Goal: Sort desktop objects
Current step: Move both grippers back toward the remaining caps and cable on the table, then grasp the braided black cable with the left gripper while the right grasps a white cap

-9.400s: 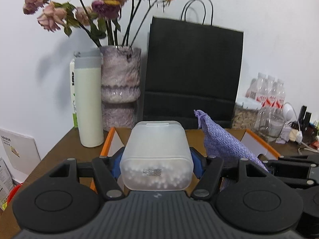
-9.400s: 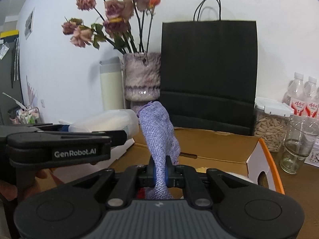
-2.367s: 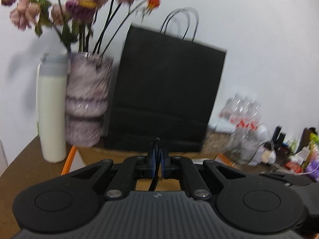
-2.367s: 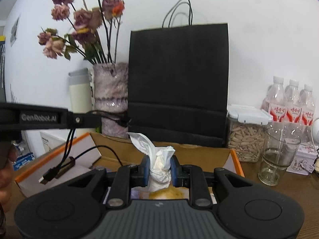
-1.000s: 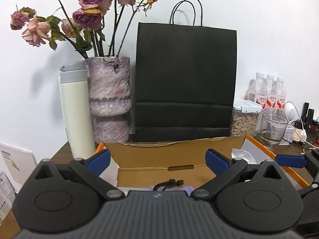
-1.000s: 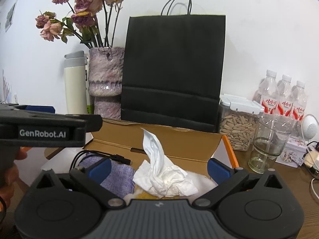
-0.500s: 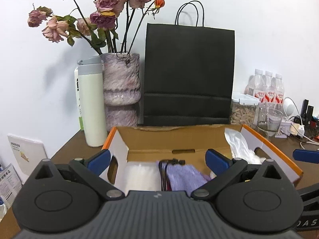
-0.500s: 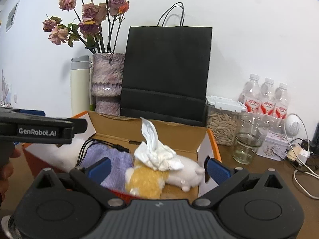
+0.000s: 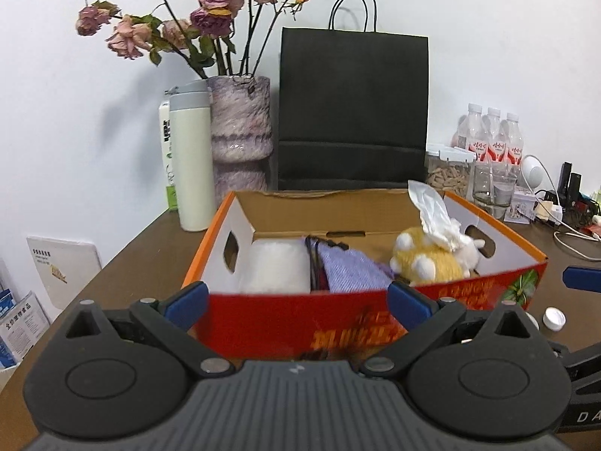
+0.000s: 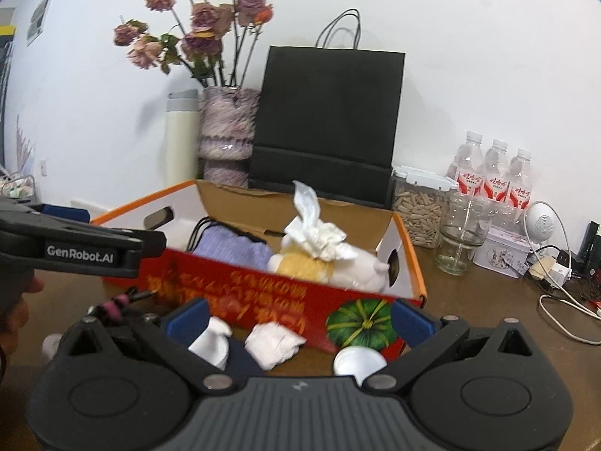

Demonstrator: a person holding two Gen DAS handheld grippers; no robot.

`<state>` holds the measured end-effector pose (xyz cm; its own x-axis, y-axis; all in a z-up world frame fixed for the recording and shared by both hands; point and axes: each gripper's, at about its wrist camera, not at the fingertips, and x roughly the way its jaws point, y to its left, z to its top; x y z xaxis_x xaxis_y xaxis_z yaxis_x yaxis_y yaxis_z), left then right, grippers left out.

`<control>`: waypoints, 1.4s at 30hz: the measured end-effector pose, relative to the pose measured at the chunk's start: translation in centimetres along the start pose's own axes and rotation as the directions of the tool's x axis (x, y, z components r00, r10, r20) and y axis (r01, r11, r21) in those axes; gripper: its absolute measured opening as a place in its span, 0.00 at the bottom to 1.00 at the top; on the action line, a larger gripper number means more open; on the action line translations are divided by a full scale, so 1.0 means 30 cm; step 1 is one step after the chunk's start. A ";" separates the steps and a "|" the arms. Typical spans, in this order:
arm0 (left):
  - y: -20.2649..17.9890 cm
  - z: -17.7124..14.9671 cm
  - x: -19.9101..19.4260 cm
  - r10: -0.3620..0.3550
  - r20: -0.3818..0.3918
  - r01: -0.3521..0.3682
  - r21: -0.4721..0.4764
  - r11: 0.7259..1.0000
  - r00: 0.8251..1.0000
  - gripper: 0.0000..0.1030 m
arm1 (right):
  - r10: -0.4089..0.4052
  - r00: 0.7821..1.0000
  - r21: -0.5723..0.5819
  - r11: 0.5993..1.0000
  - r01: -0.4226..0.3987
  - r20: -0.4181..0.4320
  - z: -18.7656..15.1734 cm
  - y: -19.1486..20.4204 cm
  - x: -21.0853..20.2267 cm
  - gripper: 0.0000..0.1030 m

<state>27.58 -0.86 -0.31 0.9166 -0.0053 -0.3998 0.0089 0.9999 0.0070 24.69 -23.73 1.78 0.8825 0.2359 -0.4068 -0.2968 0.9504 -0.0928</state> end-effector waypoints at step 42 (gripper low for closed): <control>0.012 -0.124 0.022 -0.233 -0.234 0.220 -0.081 0.972 0.944 0.92 | -0.024 0.996 0.075 0.997 0.030 -0.083 -0.111 -0.086 -0.074 1.00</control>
<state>26.71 -0.47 -4.00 0.7697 -0.2355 -0.5933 0.1775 0.9718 -0.1554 22.27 -27.37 -0.10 0.8561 0.1954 -0.4784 -0.2419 0.9696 -0.0369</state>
